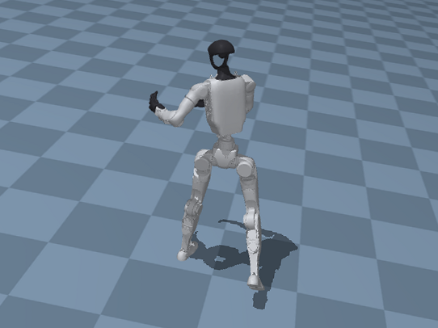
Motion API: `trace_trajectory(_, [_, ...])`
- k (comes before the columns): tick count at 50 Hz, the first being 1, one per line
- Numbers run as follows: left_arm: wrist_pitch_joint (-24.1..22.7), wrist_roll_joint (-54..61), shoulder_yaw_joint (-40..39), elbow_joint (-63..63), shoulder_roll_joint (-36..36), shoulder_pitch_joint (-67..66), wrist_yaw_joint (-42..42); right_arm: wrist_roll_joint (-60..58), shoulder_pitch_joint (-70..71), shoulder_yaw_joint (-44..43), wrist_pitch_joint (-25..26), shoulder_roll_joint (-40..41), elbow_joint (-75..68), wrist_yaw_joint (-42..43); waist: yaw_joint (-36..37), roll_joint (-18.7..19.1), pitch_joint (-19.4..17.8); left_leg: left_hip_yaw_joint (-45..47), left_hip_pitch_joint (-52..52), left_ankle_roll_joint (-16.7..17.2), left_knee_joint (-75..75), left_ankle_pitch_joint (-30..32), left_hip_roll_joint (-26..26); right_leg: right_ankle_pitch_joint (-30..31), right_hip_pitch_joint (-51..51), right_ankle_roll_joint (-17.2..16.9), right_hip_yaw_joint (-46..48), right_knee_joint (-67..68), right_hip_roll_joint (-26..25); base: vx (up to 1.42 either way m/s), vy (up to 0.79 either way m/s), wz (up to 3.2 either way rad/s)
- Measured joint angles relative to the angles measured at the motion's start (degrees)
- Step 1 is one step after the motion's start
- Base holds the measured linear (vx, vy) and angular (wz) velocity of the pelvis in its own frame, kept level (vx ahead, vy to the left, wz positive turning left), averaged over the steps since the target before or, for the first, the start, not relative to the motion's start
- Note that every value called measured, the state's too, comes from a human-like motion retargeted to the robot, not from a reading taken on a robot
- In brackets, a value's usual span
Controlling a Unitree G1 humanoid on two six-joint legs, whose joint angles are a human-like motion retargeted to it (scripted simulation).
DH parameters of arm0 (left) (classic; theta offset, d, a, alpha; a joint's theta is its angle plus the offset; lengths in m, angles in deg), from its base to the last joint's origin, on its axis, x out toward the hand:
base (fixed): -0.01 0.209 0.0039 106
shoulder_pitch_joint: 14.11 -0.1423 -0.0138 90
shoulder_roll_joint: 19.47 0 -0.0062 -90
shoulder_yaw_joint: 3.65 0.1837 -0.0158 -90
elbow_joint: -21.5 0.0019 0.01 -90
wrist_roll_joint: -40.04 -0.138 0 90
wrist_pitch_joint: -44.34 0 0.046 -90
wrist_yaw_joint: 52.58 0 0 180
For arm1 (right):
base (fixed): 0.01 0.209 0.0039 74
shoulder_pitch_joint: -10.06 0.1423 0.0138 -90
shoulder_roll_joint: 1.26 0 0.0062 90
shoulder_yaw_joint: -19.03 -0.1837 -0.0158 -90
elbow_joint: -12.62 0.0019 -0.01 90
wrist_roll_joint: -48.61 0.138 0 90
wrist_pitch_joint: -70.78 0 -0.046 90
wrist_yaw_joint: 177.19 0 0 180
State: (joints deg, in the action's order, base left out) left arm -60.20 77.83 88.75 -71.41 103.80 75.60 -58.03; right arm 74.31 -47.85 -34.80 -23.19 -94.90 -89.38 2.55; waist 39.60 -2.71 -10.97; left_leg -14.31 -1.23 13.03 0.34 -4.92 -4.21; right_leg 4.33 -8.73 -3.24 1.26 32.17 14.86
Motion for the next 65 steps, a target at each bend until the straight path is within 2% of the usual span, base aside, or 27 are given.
trace_trajectory(4, [-1.26,-1.61,2.96,-0.57,-1.52,4.49,-4.08,5.37,-2.34,-2.34,-1.02,-6.11,1.10,-0.66,-4.77,-0.23,2.75,10.46,-0.45,1.87,-4.20,-2.23,-0.77,-9.12,0.21,2.58,13.56,-2.82,6.87,-0.18,-0.03,-2.48])
trace_trajectory(8, [-2.56,-3.40,5.22,-0.95,-2.88,10.11,-7.60,10.67,-3.19,-4.47,-2.40,-10.45,4.01,-1.28,-9.59,-0.87,5.11,22.57,-2.71,1.97,-10.32,-4.77,-0.70,-15.52,0.29,1.88,28.44,-9.79,13.13,-0.21,-0.05,-2.87])
trace_trajectory(10, [-2.97,-4.71,7.11,-0.96,-3.03,14.07,-9.36,13.58,-3.22,-5.21,-3.25,-11.91,6.19,-1.23,-11.75,-0.57,6.42,28.74,-4.39,1.97,-14.24,-6.26,-3.03,-16.43,0.94,0.93,34.73,-14.73,13.22,-0.20,-0.28,-3.13])
trace_trajectory(12, [-1.98,-5.70,9.49,-1.37,-3.09,18.11,-11.26,16.06,-3.53,-5.92,-3.50,-12.28,8.01,-1.18,-13.73,-0.02,7.07,35.70,-3.21,0.65,-15.28,-6.46,-6.75,-16.82,2.21,-0.06,35.80,-19.10,11.13,-0.15,-0.49,-3.10])
trace_trajectory(15, [0.37,-10.41,13.69,-1.81,-2.84,24.60,-12.14,19.75,-5.15,-7.55,-3.76,-12.61,10.39,-1.76,-19.53,1.08,7.58,43.17,-1.27,-2.91,-16.31,-6.07,-9.25,-15.83,5.27,-2.11,30.79,-22.47,9.79,-0.15,-0.40,-2.36])
trace_trajectory(19, [5.77,-24.65,19.60,-2.23,-2.34,34.44,-11.40,24.19,-8.81,-10.65,-4.44,-12.52,11.70,-2.33,-30.36,2.41,7.77,50.02,2.16,-8.16,-17.18,-3.36,-12.70,-15.26,8.55,-1.87,21.89,-23.63,6.43,-0.09,-0.42,-1.73])
trace_trajectory(23, [9.69,-35.85,27.49,-1.18,-3.46,44.28,-7.92,28.57,-12.50,-15.49,-5.22,-13.15,11.33,-2.99,-42.19,2.46,7.13,52.26,4.63,-9.88,-21.69,-0.09,-16.72,-15.81,9.58,-1.17,15.67,-23.33,3.20,-0.02,-0.41,-1.43])
trace_trajectory(28, [11.46,-43.95,42.22,4.21,-7.99,57.29,-3.39,37.99,-18.55,-24.14,-6.51,-16.45,8.67,-3.35,-52.87,2.06,5.22,45.42,5.01,-10.31,-30.53,3.99,-20.26,-16.93,9.59,-1.27,7.46,-22.58,-0.49,0.02,-0.30,-1.49])
trace_trajectory(32, [12.04,-47.25,51.81,9.68,-14.51,65.29,1.28,45.83,-24.16,-31.79,-8.58,-20.11,4.71,-2.51,-56.02,2.36,3.63,36.02,3.74,-10.93,-36.16,8.25,-19.22,-16.49,8.91,-2.70,0.89,-24.63,-2.59,0.03,-0.17,-1.61])
trace_trajectory(35, [12.08,-47.73,55.01,11.94,-18.81,66.87,2.28,50.22,-27.69,-37.78,-10.82,-22.15,2.86,-1.68,-57.08,3.43,3.03,31.77,3.06,-10.47,-38.61,12.10,-17.34,-16.46,8.50,-4.50,-2.95,-27.26,-2.96,0.03,-0.09,-1.53])
trace_trajectory(40, [8.82,-46.60,54.95,10.82,-21.59,64.55,-0.43,55.88,-30.48,-49.07,-15.90,-23.69,2.45,-0.78,-58.43,6.67,2.64,33.55,3.37,-7.91,-40.04,17.36,-16.30,-17.53,9.05,-8.82,-6.73,-31.79,-2.20,-0.01,-0.03,-1.26])
trace_trajectory(45, [6.15,-42.34,54.09,6.59,-20.43,59.11,-1.16,57.80,-30.13,-58.02,-19.75,-23.60,3.08,0.81,-60.15,9.53,2.58,36.19,4.65,-6.75,-38.85,17.80,-14.46,-16.29,10.49,-11.08,-9.39,-35.54,-1.04,-0.06,0.02,-0.84])
trace_trajectory(51, [5.12,-34.49,53.83,1.78,-18.21,52.03,-0.01,58.58,-29.78,-64.02,-24.75,-24.20,5.09,4.34,-62.14,12.75,2.96,41.06,6.98,-8.16,-35.03,12.60,-13.08,-15.52,11.64,-9.56,-9.05,-37.17,0.06,-0.07,0.06,-0.07])
trace_trajectory(56, [4.20,-31.16,51.14,-2.72,-14.27,44.76,0.54,53.80,-29.07,-69.28,-26.71,-26.77,5.55,7.86,-62.47,13.65,4.20,47.63,9.82,-9.44,-30.05,6.02,-12.47,-15.40,11.20,-10.02,-5.45,-37.17,1.21,-0.09,0.08,0.65])
trace_trajectory(60, [2.89,-33.52,43.62,-8.00,-9.49,36.50,-1.86,46.13,-26.22,-75.24,-28.30,-28.85,5.19,11.47,-60.94,13.07,4.98,53.30,11.32,-10.59,-26.22,0.22,-12.16,-15.34,10.30,-10.71,-0.81,-36.94,2.09,-0.13,0.10,1.06])
trace_trajectory(65, [1.14,-30.69,25.59,-15.54,-5.31,19.08,-5.87,33.36,-23.03,-84.95,-28.31,-31.80,5.39,17.40,-56.16,10.99,6.86,60.51,11.16,-11.42,-22.51,-7.46,-12.56,-17.58,9.74,-11.22,7.68,-34.77,3.09,-0.15,0.15,1.48])
